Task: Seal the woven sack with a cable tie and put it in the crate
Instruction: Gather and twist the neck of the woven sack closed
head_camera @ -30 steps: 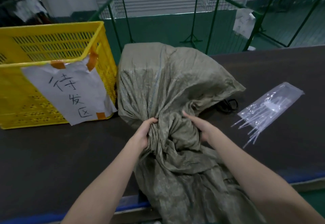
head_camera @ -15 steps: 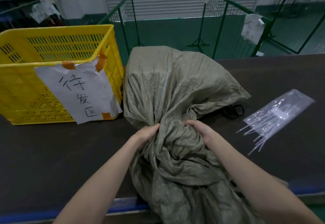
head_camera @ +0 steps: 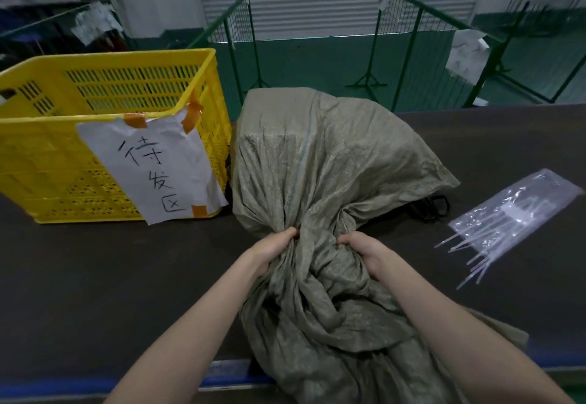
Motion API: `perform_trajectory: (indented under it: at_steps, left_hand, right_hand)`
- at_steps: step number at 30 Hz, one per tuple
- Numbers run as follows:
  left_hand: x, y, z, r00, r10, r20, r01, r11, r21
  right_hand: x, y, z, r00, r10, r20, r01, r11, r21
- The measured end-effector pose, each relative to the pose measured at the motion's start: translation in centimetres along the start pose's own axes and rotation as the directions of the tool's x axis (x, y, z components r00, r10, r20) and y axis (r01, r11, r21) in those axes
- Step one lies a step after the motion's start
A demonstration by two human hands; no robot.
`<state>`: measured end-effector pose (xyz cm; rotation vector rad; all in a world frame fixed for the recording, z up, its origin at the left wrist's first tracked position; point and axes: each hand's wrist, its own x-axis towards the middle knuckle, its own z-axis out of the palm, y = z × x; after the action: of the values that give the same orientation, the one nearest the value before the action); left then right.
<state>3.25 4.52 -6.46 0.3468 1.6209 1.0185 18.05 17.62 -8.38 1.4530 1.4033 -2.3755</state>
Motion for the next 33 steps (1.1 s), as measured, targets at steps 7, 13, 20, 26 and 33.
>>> perform_trajectory:
  at_steps: [7, 13, 20, 26, 33]
  left_hand:
    - [-0.2, -1.7, 0.5, 0.988, 0.01, 0.157, 0.041, 0.948, -0.316]
    - [-0.1, -1.5, -0.3, 0.976, -0.025, 0.219, 0.075, 0.971, -0.227]
    - [1.1, -1.1, -3.6, 0.996, -0.029, 0.087, 0.058, 0.932, -0.359]
    - [1.6, 3.6, -1.0, 0.988, -0.081, 0.132, 0.09, 0.994, -0.069]
    - [2.9, 5.3, 3.2, 0.969, -0.165, 0.185, 0.123, 0.968, 0.218]
  right_hand:
    - [0.1, -0.2, 1.6, 0.995, 0.015, 0.095, -0.03, 0.987, 0.157]
    - [0.0, -1.1, 2.5, 0.994, -0.041, 0.1, 0.034, 0.997, 0.069]
    - [1.1, 0.2, 2.2, 0.977, -0.187, -0.103, 0.167, 0.97, -0.175]
    - [0.3, 1.0, 2.9, 0.934, -0.308, -0.184, 0.185, 0.853, -0.489]
    - [-1.3, 2.2, 4.6, 0.885, -0.449, -0.124, 0.21, 0.623, -0.754]
